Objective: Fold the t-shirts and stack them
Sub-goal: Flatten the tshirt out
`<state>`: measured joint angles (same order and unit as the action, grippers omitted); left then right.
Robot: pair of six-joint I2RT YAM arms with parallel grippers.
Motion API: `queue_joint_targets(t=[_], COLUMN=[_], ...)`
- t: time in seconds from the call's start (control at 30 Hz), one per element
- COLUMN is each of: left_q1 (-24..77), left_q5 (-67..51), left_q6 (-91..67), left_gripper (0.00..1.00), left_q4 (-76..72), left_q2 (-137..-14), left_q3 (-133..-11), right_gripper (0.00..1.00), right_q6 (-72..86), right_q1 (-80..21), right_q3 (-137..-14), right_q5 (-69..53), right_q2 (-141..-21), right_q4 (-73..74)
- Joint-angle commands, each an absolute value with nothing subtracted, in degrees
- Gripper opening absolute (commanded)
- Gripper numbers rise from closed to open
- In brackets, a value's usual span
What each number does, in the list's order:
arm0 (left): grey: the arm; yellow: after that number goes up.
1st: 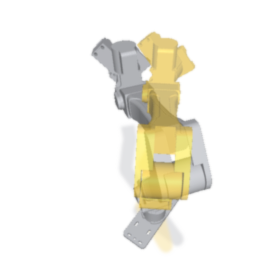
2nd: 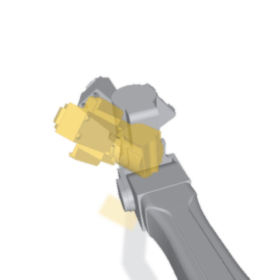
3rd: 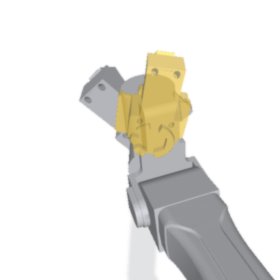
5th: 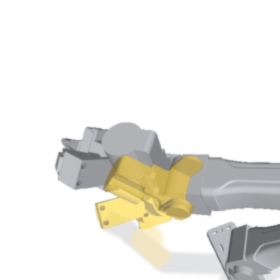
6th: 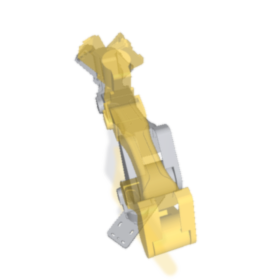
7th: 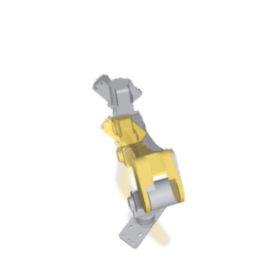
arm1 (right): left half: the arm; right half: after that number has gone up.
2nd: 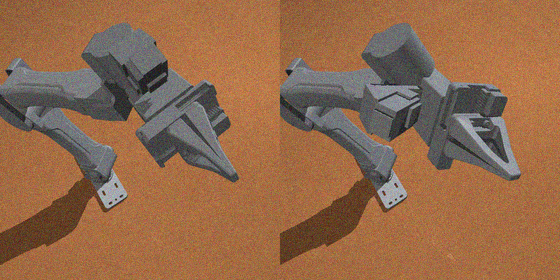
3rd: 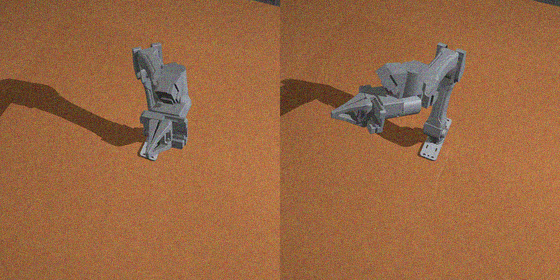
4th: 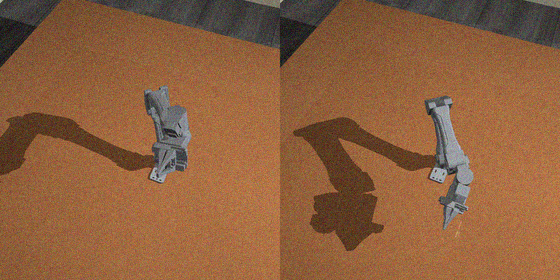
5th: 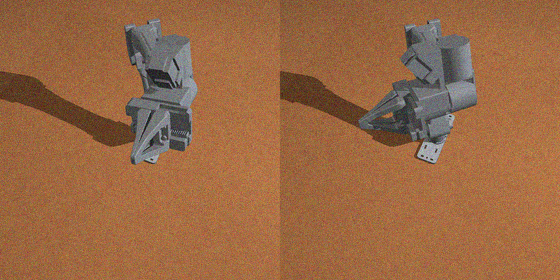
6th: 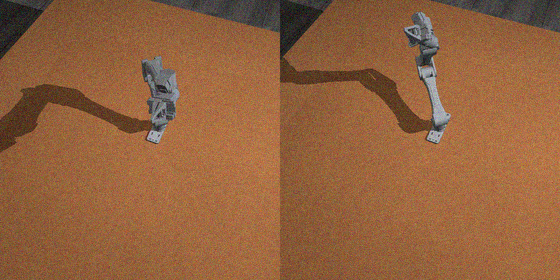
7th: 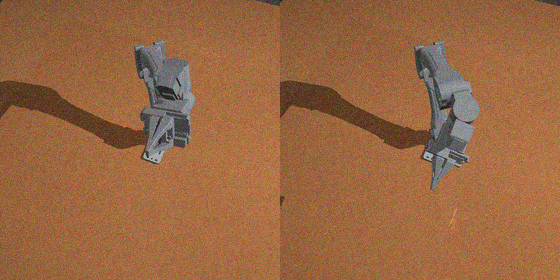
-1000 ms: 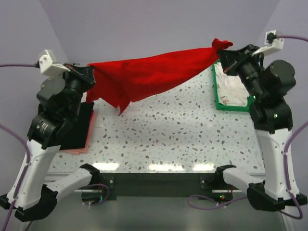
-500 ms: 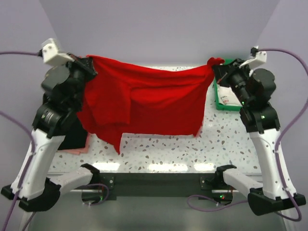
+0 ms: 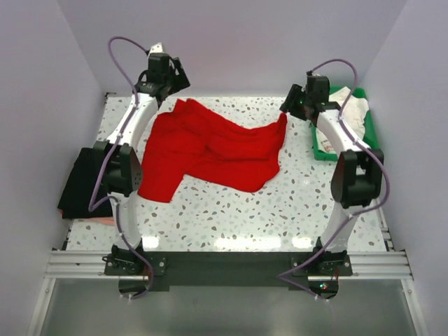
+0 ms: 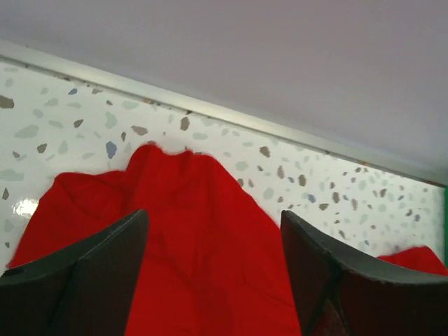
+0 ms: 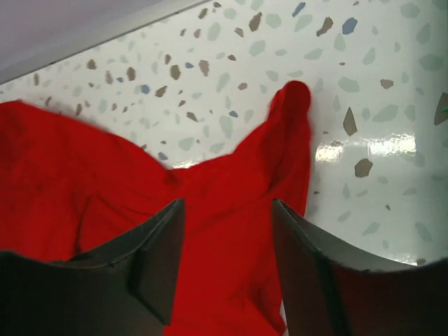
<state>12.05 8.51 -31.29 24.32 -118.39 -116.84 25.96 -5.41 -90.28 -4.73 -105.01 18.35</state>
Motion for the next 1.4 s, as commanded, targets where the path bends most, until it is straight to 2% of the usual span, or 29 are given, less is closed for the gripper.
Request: queue_joint_targets(t=[0.0,0.07,0.23,0.37,0.57,0.73,1.07,1.27,1.37], left_q1=[9.1,8.9,8.7,8.7,8.7,9.1,15.3,19.6,21.3], left_q5=[3.4,5.1,11.7,17.1,22.8,20.3,26.3,31.6,32.0], left_q6=[-32.9,-33.8,-43.9,-52.0,-60.5,-62.5,-65.2,-68.7,-70.2], left_gripper=[0.82,0.86,0.84,0.78,0.75,0.70,0.68,0.60,0.53], left_q4=[29.0,26.0,26.4,29.0,31.6,27.1,25.9,28.7,29.4], left_q2=[-115.9,-109.2,-92.4,-80.9,-67.9,-68.4,-79.1,-84.4,-86.7], left_q3=[-121.8,-111.0,-87.9,-65.4,-45.8,-39.2,-39.8,-41.0,-41.2], right_gripper=[0.57,0.66,0.67,0.60,0.57,0.57,0.61,0.63,0.63], right_q6=[23.2,24.5,28.3,30.9,32.9,32.6,31.3,29.9,29.3], right_q1=[-4.0,-4.0,-4.6,-7.3,-12.7,-13.4,-13.4,-13.3,-13.3], right_q3=[-100.0,-96.9,-80.8,-63.0,-49.0,-47.9,-60.3,-68.4,-70.8], right_q5=[-8.9,-7.7,-6.1,-4.5,-0.2,1.4,7.8,11.2,12.1], right_q2=[-109.2,-107.2,-96.7,-86.9,-77.0,-78.6,-92.0,-101.0,-104.6], right_q4=[25.0,23.1,19.9,15.0,10.6,9.5,13.4,16.4,17.6])
